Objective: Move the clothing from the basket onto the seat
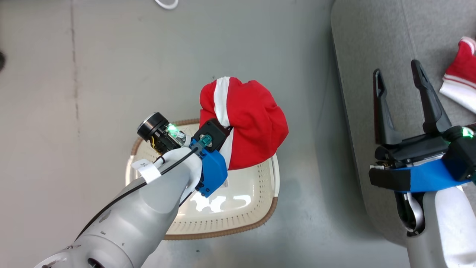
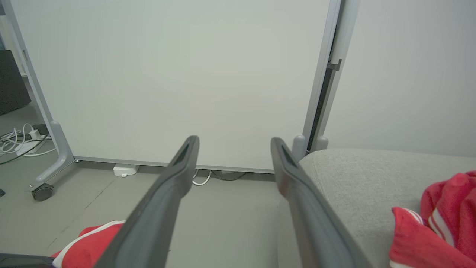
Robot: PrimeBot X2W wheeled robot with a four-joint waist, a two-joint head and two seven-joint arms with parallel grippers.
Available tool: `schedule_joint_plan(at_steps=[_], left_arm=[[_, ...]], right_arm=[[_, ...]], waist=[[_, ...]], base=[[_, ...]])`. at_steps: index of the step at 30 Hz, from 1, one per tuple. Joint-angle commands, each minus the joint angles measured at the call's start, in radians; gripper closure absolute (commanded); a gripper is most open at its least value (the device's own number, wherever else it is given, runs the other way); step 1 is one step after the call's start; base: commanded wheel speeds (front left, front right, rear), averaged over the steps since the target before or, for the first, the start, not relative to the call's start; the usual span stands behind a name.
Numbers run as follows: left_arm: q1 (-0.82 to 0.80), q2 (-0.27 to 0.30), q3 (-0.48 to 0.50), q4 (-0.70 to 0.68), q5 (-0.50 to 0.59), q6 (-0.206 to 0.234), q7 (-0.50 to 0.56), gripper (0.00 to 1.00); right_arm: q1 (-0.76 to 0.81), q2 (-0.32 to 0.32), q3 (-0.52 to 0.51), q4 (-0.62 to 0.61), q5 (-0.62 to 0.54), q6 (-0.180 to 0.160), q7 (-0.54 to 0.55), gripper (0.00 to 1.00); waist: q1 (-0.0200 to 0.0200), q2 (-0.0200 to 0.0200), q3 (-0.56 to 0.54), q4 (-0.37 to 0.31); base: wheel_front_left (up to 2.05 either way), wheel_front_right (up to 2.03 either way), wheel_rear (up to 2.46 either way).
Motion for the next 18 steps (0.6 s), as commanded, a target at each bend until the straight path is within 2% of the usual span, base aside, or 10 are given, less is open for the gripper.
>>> schedule_joint_plan(at_steps=[1, 6, 18], left_arm=[[0.010, -0.002, 0.021, -0.015, -0.016, 0.008, -0.011, 1.00], [0.023, 0.010, 0.081, -0.077, -0.047, 0.019, -0.017, 1.00], [0.110, 0.084, 0.261, -0.382, -0.045, 0.071, -0.017, 1.00]], right_arm=[[0.020, -0.004, -0.002, 0.008, 0.002, 0.001, -0.004, 0.00], [0.053, 0.000, -0.004, 0.024, 0.007, 0.001, -0.004, 0.00], [0.132, 0.010, -0.001, 0.060, 0.011, 0.001, -0.004, 0.00]], waist=[[0.0001, -0.0001, -0.064, 0.022], [0.0001, -0.0001, -0.135, 0.029], [0.0001, -0.0001, -0.271, 0.034]], base=[[0.00, 0.00, 0.00], [0.00, 0.00, 0.00], [0.00, 0.00, 0.00]])
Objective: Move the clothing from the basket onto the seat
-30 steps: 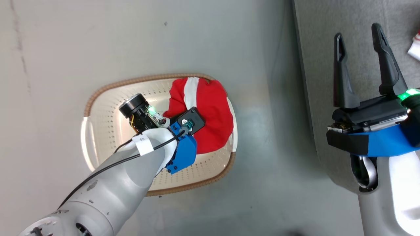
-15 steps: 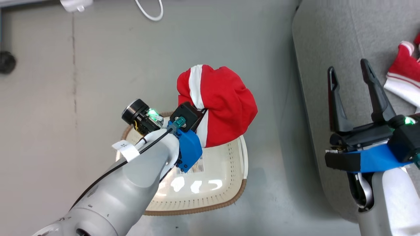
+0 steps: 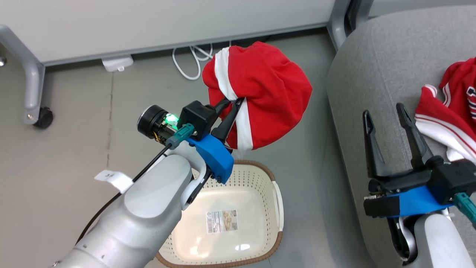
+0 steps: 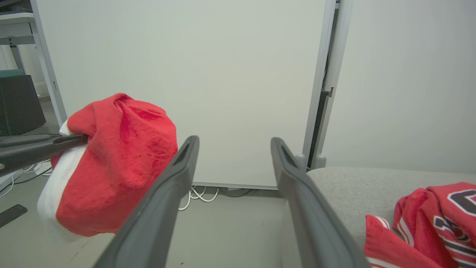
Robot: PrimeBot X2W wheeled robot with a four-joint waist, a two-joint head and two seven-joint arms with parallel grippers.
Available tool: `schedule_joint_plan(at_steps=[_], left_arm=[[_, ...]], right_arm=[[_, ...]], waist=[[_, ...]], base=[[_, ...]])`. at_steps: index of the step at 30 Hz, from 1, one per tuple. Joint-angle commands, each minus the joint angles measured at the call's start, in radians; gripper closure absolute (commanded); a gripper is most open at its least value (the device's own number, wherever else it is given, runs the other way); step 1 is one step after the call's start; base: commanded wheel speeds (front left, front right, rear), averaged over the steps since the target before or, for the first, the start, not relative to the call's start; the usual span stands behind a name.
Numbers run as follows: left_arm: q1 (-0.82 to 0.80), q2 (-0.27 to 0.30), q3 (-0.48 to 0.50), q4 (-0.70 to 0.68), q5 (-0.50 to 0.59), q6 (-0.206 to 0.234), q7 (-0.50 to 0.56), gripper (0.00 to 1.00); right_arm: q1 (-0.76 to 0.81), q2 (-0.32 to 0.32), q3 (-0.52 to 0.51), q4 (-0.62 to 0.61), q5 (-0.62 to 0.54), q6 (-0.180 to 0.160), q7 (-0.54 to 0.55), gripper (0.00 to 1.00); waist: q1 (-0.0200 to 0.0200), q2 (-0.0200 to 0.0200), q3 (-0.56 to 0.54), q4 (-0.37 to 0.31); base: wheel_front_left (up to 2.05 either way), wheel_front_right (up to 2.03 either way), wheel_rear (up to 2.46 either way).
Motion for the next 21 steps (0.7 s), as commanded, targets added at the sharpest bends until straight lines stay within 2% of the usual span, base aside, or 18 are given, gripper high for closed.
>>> schedule_joint_plan(at_steps=[1, 10, 13, 21], left_arm=[[0.015, 0.007, 0.017, -0.024, 0.004, 0.006, -0.005, 1.00], [0.121, 0.035, 0.121, -0.221, -0.013, 0.013, -0.005, 1.00], [0.158, 0.039, 0.135, -0.267, -0.031, 0.010, -0.005, 1.00], [0.226, 0.065, 0.124, -0.368, -0.035, 0.040, 0.012, 1.00]], right_arm=[[0.020, 0.003, -0.001, 0.004, 0.003, 0.001, -0.004, 0.00], [0.077, 0.011, 0.002, 0.026, 0.010, 0.001, -0.004, 0.00], [0.096, 0.013, 0.003, 0.032, 0.010, 0.001, -0.004, 0.00], [0.132, 0.017, 0.005, 0.040, 0.015, 0.001, -0.004, 0.00]], waist=[[0.0002, -0.0001, -0.030, 0.002], [0.0002, -0.0001, -0.118, 0.007], [0.0002, -0.0001, -0.146, 0.010], [0.0002, -0.0001, -0.189, 0.017]], base=[[0.00, 0.00, 0.00], [0.00, 0.00, 0.00], [0.00, 0.00, 0.00], [0.00, 0.00, 0.00]])
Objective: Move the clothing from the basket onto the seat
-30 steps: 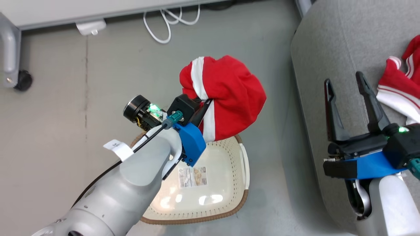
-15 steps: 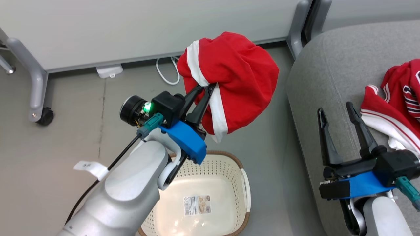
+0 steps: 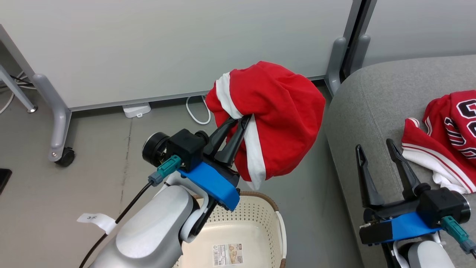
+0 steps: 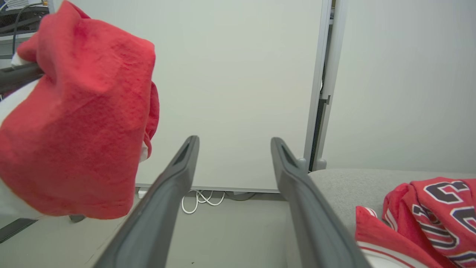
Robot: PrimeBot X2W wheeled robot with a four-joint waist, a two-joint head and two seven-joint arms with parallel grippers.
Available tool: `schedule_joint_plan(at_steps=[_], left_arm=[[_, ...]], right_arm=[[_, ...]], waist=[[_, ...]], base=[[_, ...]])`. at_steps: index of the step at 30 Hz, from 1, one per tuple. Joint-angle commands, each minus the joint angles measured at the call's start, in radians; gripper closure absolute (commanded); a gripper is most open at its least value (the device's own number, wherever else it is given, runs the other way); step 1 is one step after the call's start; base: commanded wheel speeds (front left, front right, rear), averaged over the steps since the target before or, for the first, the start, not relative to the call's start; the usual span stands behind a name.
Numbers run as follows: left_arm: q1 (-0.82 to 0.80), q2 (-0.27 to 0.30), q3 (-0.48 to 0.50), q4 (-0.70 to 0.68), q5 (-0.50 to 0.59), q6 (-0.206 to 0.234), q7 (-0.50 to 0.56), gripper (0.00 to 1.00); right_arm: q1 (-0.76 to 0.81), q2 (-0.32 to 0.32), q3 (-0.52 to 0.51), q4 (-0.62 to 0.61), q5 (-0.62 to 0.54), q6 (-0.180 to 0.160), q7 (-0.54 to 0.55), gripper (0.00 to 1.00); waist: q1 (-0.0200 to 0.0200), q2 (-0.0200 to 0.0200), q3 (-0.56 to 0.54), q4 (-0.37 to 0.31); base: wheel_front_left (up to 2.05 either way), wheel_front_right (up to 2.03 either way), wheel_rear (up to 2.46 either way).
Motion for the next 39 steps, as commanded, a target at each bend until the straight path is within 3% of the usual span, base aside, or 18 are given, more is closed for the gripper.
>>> schedule_joint_plan(at_steps=[1, 11, 17, 28, 39], left_arm=[[0.014, 0.009, 0.001, -0.014, -0.004, 0.009, 0.004, 1.00], [0.036, 0.035, -0.011, -0.085, 0.002, 0.036, 0.033, 1.00], [0.036, 0.044, -0.013, -0.103, 0.003, 0.044, 0.039, 1.00], [0.010, 0.043, -0.024, -0.110, 0.007, 0.046, 0.042, 1.00], [-0.015, 0.024, -0.049, -0.101, 0.015, 0.033, 0.041, 1.00]], right_arm=[[0.017, 0.004, 0.001, 0.001, 0.006, 0.001, -0.004, 0.00], [0.019, 0.002, 0.019, 0.002, 0.030, 0.001, -0.004, 0.00], [-0.012, -0.033, 0.081, 0.007, 0.086, 0.001, -0.004, 0.00], [-0.138, -0.233, 0.357, 0.051, 0.282, 0.001, -0.004, 0.00], [-0.311, -0.372, 0.635, 0.126, 0.531, 0.001, -0.004, 0.00]], waist=[[0.0002, -0.0001, -0.002, 0.001], [0.0002, -0.0001, -0.001, 0.005], [0.0002, -0.0001, 0.008, 0.005], [0.0002, -0.0001, 0.030, 0.011], [0.0002, -0.0001, 0.051, 0.035]], base=[[0.00, 0.00, 0.00], [0.00, 0.00, 0.00], [0.00, 0.00, 0.00], [0.00, 0.00, 0.00], [0.00, 0.00, 0.00]])
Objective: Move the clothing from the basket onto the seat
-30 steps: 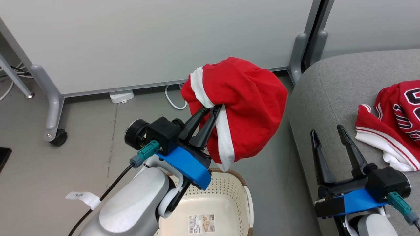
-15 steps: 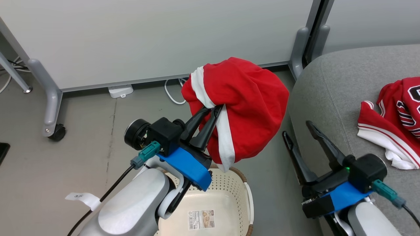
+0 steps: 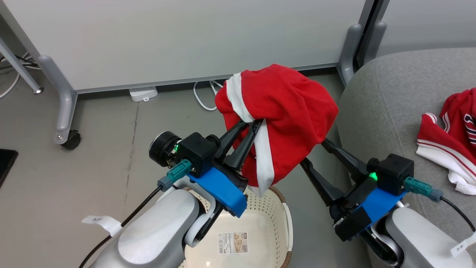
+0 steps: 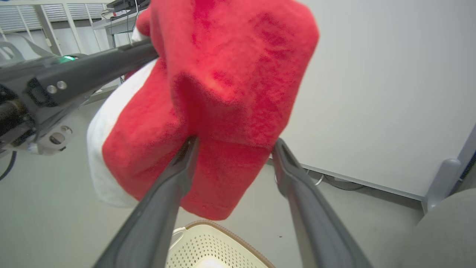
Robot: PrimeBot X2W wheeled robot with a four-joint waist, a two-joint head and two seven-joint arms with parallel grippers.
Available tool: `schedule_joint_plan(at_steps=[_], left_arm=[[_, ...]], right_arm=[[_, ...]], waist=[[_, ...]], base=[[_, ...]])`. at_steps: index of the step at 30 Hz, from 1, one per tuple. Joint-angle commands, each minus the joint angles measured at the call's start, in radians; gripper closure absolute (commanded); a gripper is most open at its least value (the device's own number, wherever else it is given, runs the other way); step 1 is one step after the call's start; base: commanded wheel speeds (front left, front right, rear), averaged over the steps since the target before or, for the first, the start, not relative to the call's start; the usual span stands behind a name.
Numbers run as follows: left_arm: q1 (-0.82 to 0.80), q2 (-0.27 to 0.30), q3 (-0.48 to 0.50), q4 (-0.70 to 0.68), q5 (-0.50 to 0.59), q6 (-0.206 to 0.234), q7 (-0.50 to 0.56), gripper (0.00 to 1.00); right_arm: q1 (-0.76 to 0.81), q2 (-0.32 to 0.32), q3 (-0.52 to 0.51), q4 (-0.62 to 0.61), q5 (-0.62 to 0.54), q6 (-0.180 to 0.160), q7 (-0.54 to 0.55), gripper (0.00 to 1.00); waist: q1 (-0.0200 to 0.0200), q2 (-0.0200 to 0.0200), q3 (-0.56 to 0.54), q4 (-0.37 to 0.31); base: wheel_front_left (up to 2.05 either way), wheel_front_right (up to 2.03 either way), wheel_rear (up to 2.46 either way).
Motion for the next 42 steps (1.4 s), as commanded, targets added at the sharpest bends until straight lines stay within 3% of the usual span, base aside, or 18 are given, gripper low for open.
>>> schedule_joint_plan(at_steps=[1, 8, 14, 26, 34, 35, 37, 38, 42], left_arm=[[-0.020, -0.004, -0.002, 0.003, 0.003, -0.004, -0.004, 1.00], [-0.033, -0.013, -0.013, 0.014, 0.004, -0.012, -0.008, 1.00], [-0.037, -0.013, -0.015, 0.024, 0.004, -0.014, -0.011, 1.00], [-0.042, -0.016, -0.026, 0.029, 0.001, -0.014, -0.015, 1.00], [-0.049, -0.019, -0.035, 0.024, 0.001, -0.014, -0.013, 1.00], [-0.049, -0.020, -0.037, 0.023, 0.000, -0.014, -0.014, 1.00], [-0.048, -0.021, -0.039, 0.025, -0.002, -0.016, -0.015, 1.00], [-0.048, -0.022, -0.039, 0.026, -0.003, -0.017, -0.015, 1.00], [-0.048, -0.021, -0.041, 0.030, -0.007, -0.017, -0.017, 1.00]], right_arm=[[-0.035, -0.022, 0.038, 0.006, 0.031, 0.001, -0.004, 0.00], [-0.108, -0.066, 0.170, -0.057, 0.188, 0.001, -0.004, 0.00], [-0.111, -0.075, 0.176, -0.125, 0.250, 0.001, -0.004, 0.00], [-0.086, -0.032, 0.138, -0.138, 0.268, 0.001, -0.004, 0.00], [-0.120, 0.037, 0.122, -0.041, 0.205, 0.001, -0.004, 0.02], [-0.121, 0.048, 0.116, -0.032, 0.202, 0.001, -0.004, 0.40], [-0.122, 0.067, 0.113, -0.013, 0.194, 0.001, -0.004, 0.69], [-0.123, 0.072, 0.117, -0.003, 0.188, 0.001, -0.004, 1.00], [-0.123, 0.093, 0.112, 0.009, 0.178, 0.001, -0.004, 1.00]], waist=[[0.0000, -0.0001, 0.003, 0.006], [0.0000, -0.0001, 0.010, 0.017], [0.0000, -0.0001, 0.011, 0.017], [0.0000, -0.0001, 0.011, 0.007], [0.0000, -0.0001, 0.018, 0.007], [0.0000, -0.0001, 0.019, 0.008], [0.0000, -0.0001, 0.019, 0.009], [0.0000, -0.0001, 0.018, 0.010], [0.0000, -0.0001, 0.015, 0.012]], base=[[0.00, 0.00, 0.00], [0.00, 0.00, 0.00], [0.00, 0.00, 0.00], [0.00, 0.00, 0.00], [0.00, 0.00, 0.00], [0.00, 0.00, 0.00], [0.00, 0.00, 0.00], [0.00, 0.00, 0.00], [0.00, 0.00, 0.00]])
